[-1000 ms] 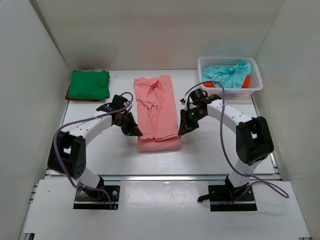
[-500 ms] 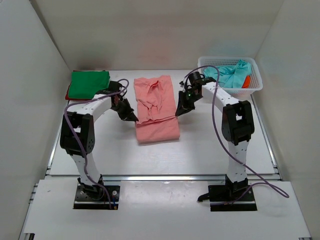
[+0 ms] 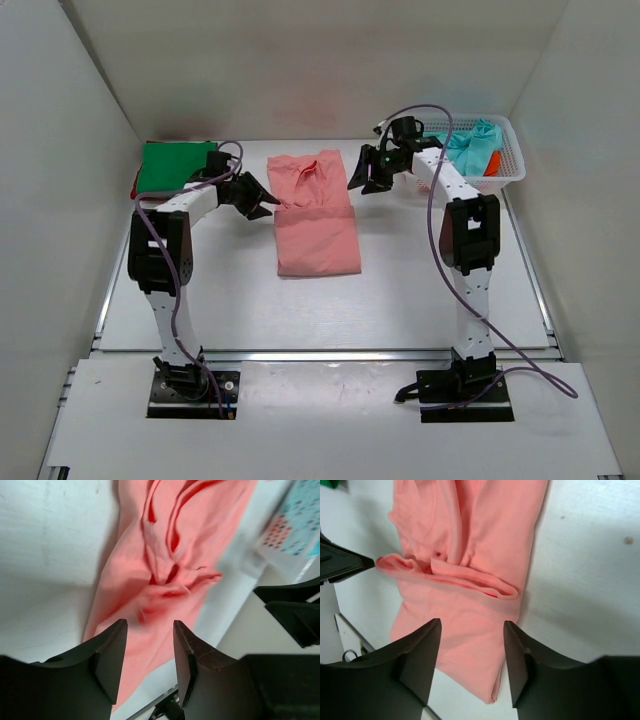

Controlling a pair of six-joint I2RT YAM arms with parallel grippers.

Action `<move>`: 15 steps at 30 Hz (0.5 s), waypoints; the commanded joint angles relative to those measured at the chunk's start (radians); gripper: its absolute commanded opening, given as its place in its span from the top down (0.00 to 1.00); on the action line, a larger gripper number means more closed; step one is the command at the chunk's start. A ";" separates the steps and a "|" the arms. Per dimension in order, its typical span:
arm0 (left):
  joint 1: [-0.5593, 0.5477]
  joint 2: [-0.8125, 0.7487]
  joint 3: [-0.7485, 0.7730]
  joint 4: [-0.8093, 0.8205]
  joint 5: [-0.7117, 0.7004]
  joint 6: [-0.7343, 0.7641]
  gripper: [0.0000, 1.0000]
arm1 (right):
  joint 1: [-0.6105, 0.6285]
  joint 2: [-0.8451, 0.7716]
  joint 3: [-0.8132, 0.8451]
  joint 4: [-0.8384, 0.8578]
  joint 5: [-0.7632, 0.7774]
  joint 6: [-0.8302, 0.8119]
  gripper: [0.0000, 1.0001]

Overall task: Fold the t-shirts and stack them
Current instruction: Fold the folded rectangular tshirt in 1/3 of the way

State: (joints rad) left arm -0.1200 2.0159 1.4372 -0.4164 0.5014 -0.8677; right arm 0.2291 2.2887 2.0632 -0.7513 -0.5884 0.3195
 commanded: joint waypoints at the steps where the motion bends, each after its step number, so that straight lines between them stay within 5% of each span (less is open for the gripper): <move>1: 0.016 -0.117 -0.085 0.185 0.040 -0.106 0.47 | 0.003 -0.133 -0.073 0.105 0.036 0.023 0.48; 10: -0.076 -0.436 -0.572 0.309 0.013 -0.111 0.47 | 0.027 -0.465 -0.742 0.276 0.078 0.029 0.46; 15: -0.105 -0.536 -0.692 0.331 -0.059 -0.113 0.48 | 0.049 -0.554 -0.902 0.317 0.085 0.029 0.46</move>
State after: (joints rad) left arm -0.2234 1.5524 0.7601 -0.1535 0.4995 -0.9813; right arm 0.2634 1.8030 1.2114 -0.5320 -0.5179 0.3443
